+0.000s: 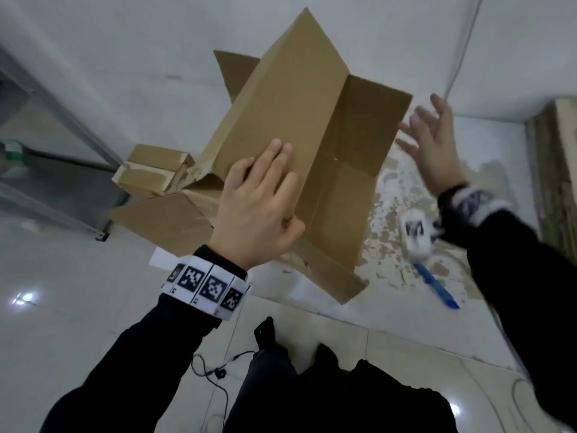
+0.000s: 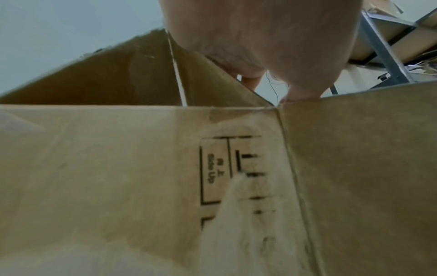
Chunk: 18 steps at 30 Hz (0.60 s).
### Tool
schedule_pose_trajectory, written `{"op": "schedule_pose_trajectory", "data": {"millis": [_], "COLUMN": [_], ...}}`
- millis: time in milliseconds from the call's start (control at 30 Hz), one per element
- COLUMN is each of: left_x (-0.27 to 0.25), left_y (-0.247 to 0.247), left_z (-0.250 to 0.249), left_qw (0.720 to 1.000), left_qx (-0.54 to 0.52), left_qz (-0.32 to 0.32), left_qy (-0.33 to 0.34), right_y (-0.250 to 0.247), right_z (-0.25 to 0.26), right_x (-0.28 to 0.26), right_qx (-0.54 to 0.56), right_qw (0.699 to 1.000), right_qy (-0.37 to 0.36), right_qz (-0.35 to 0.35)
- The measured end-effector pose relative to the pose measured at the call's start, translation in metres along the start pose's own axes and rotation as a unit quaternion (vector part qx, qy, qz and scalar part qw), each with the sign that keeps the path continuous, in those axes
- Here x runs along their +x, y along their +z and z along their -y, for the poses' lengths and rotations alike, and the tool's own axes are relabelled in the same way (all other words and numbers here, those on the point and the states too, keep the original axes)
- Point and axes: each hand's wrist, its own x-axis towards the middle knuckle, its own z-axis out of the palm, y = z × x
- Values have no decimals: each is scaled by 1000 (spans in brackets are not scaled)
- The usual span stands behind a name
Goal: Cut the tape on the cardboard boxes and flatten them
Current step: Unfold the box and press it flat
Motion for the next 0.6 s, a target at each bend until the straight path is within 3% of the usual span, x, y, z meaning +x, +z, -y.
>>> {"op": "schedule_pose_trajectory", "data": {"millis": [100, 167, 233, 333, 433, 600], "left_x": [28, 47, 68, 87, 81, 46], "left_y": [16, 29, 47, 83, 127, 191], "left_z": [2, 2, 4, 4, 3, 1], "left_qw": [1000, 999, 998, 996, 985, 931], "left_qx": [-14, -29, -39, -44, -50, -9], "left_qz": [10, 28, 47, 82, 147, 338], "left_qy": [1, 0, -5, 15, 78, 139], "right_y": [7, 23, 46, 69, 69, 61], "right_z": [-18, -30, -43, -58, -66, -98], "right_x": [-89, -134, -156, -149, -127, -105], "right_qx": [119, 100, 26, -74, -47, -222], "right_qw": [989, 982, 986, 992, 980, 939], "right_qy": [44, 79, 94, 100, 151, 216], "right_qz": [82, 136, 133, 6, -117, -152]}}
